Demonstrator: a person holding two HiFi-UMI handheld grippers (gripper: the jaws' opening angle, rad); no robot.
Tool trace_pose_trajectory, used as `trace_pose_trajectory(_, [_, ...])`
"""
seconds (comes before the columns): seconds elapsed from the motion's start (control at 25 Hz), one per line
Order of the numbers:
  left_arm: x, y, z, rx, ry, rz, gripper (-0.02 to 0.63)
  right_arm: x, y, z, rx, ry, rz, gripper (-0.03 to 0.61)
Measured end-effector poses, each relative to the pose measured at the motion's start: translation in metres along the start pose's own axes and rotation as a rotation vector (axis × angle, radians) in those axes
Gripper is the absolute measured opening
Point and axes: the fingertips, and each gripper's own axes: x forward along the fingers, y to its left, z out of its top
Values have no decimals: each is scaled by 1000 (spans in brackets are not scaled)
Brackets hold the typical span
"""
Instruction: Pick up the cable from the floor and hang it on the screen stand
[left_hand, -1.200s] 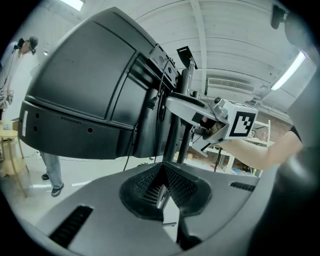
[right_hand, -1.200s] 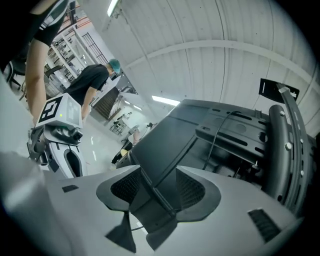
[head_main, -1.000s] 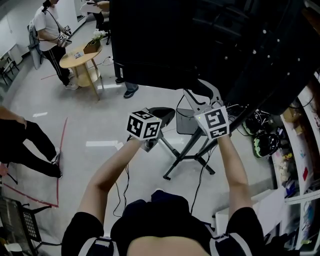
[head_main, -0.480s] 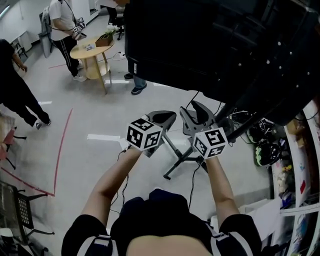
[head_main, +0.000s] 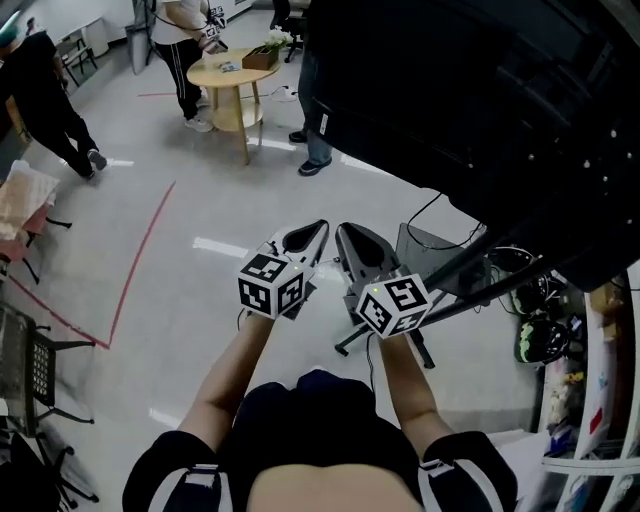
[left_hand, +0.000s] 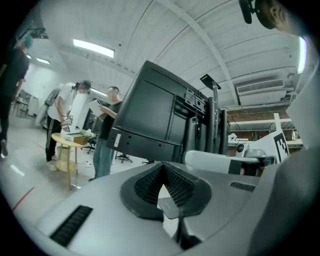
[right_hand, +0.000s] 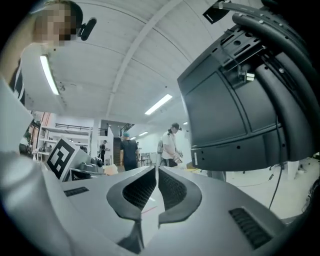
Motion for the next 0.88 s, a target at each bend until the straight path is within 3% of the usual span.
trace_pose_trajectory(0.12, [-32, 22, -6, -7, -16, 88, 3, 14, 27, -13, 32, 10, 6, 26])
trace_pose_trajectory(0.24, [-59, 26, -15, 5, -10, 114, 3, 9, 35, -27, 71, -4, -127, 23])
trace_pose_trajectory(0.32, [-68, 15, -25, 18, 5, 80, 3, -10, 34, -37, 76, -10, -240, 23])
trace_pose_trajectory(0.4, [-72, 1, -34, 20, 14, 38, 3, -30, 35, -49, 77, 0, -297, 23])
trace_pose_trajectory(0.64, [-56, -25, -39, -63, 10, 3, 3, -58, 16, -58, 96, 17, -352, 23])
trace_pose_trajectory(0.88, [-41, -42, -55, -64, 33, -38, 3, -79, 1, -54, 117, 3, -400, 23])
